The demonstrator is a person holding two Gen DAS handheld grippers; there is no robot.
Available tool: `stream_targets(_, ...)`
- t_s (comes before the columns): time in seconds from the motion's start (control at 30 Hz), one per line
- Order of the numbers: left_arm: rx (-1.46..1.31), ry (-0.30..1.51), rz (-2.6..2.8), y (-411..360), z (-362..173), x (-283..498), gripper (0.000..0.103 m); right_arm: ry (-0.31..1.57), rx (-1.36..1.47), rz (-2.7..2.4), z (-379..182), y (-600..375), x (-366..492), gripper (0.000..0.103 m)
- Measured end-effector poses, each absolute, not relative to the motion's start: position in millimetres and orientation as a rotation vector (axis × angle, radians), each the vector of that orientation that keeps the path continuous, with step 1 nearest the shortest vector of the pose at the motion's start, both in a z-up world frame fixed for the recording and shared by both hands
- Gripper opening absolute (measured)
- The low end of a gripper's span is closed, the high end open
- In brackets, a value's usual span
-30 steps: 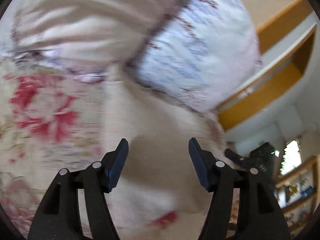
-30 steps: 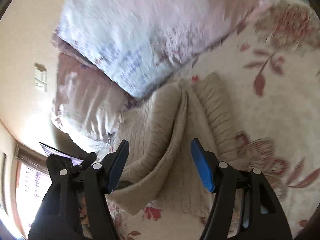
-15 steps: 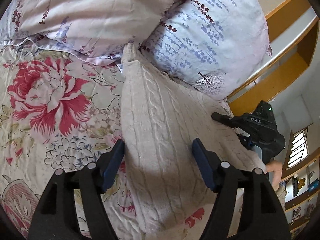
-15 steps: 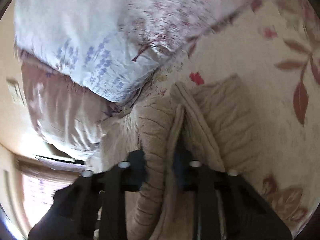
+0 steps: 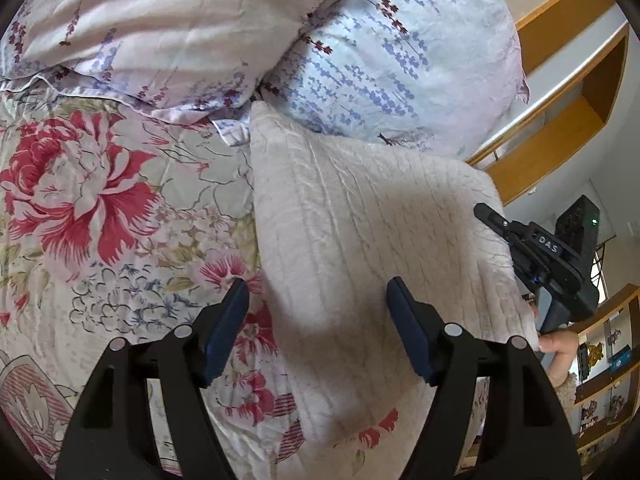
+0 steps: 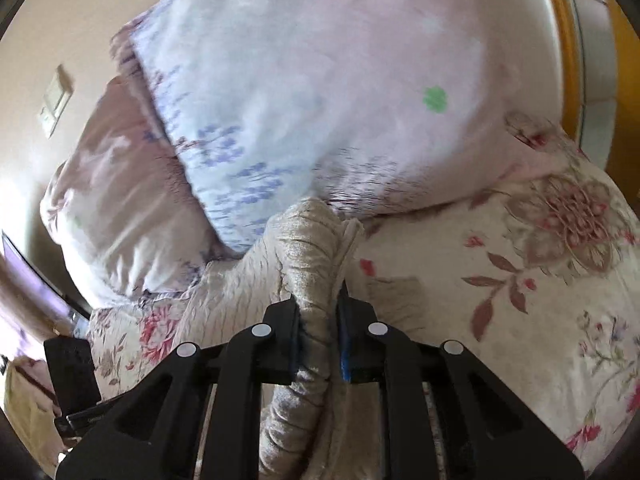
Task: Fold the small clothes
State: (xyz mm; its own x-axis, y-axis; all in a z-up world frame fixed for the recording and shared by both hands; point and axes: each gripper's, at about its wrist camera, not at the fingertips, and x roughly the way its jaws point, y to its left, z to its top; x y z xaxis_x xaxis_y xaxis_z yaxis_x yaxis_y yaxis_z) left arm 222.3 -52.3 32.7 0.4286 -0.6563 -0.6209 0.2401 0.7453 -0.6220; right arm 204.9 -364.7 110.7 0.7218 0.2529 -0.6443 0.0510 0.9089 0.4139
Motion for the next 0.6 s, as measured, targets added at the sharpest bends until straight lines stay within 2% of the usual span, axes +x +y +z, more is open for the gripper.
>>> stream_targets(0.1, -0.473, 0.980, -0.602, -56, 36, 221, 0.071, 0.755, 0.432, 0.083, 105, -374, 206, 0.015)
stream_targets(0.17, -0.467, 0.986, -0.614, -58, 35, 221, 0.071, 0.838, 0.415, 0.038, 83, -380, 218, 0.015)
stream_targets(0.27, -0.455, 1.002, -0.618, -60, 33, 222, 0.071, 0.975, 0.482, -0.037, 51, -396, 225, 0.023)
stream_targets(0.43, -0.484, 1.015, -0.631, -56, 31, 225, 0.071, 0.851, 0.530, -0.047, 85, -415, 181, 0.050)
stream_targets(0.6, -0.490, 1.039, -0.621, -56, 34, 224, 0.071, 0.830, 0.521, 0.113, 107, -401, 134, 0.053)
